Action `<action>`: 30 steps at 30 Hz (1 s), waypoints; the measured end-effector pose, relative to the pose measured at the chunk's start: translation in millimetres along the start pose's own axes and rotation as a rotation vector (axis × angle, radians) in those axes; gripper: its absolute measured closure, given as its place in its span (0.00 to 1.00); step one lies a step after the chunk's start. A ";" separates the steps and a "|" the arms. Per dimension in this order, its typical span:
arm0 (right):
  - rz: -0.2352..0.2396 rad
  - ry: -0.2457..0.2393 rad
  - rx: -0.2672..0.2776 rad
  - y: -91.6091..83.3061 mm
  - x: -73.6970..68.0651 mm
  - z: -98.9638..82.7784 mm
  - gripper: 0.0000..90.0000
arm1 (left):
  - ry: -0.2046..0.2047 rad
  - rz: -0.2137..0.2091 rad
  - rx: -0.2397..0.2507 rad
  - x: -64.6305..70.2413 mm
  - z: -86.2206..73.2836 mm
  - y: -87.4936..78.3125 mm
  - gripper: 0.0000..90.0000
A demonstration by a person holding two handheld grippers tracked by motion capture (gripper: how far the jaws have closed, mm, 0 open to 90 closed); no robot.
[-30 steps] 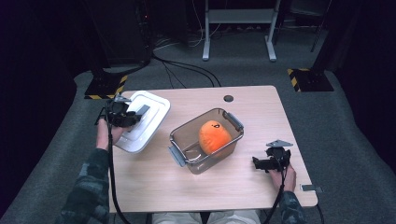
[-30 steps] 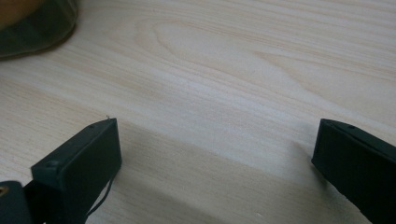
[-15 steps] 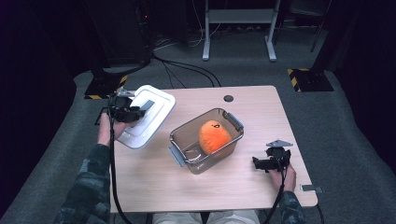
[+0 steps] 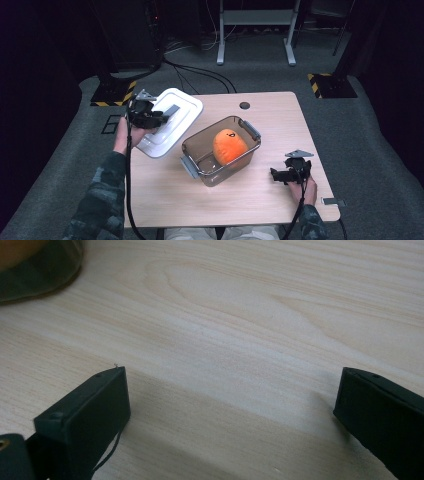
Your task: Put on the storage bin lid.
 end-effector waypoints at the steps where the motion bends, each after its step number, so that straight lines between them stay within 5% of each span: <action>1: 0.000 0.000 -0.001 0.0 0.0 0.0 0.01 | 0.018 -0.011 -0.002 7.4 3.7 2.8 0.74; 6: 0.000 0.000 0.000 -0.1 -0.1 -0.1 0.01 | 0.035 -0.056 0.012 32.3 14.4 14.7 0.74; 21: 0.000 0.002 0.003 -0.1 -0.3 0.2 0.01 | 0.188 -0.198 -0.048 113.7 33.7 62.8 0.74; 30: 0.001 0.002 0.003 -0.1 -0.3 0.3 0.01 | 0.226 -0.257 -0.079 139.7 31.0 81.9 0.74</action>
Point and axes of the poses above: each handheld gripper's, and its own axes: y roughly forward along the jaws, z roughly out of its top, x roughly to its right, the point moved 8 cm from there along y, roughly forward along the jaws, and after that the axes turned 1 degree about -x, right-handed, at the moved point
